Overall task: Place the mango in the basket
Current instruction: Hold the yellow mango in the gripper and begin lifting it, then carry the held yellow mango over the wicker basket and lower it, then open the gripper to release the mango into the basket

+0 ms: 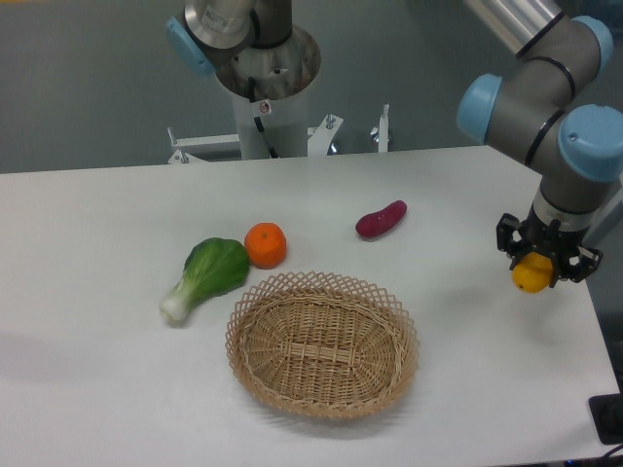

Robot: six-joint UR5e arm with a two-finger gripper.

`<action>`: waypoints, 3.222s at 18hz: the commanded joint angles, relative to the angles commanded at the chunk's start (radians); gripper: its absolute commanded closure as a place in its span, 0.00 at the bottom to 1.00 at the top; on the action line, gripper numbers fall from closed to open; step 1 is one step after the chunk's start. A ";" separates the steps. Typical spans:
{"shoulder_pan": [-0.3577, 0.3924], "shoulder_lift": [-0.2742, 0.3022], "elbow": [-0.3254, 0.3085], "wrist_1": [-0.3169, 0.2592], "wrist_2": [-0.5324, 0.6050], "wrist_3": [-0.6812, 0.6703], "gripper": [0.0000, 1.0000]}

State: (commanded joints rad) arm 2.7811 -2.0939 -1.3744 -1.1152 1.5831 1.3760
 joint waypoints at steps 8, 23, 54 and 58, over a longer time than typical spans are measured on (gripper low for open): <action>0.000 0.000 0.000 0.000 -0.005 0.000 0.71; -0.104 0.018 -0.040 0.005 -0.028 -0.184 0.72; -0.465 0.012 -0.203 0.227 -0.028 -0.603 0.00; -0.456 0.032 -0.195 0.226 -0.031 -0.603 0.00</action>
State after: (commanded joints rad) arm 2.3255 -2.0617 -1.5693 -0.8897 1.5524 0.7731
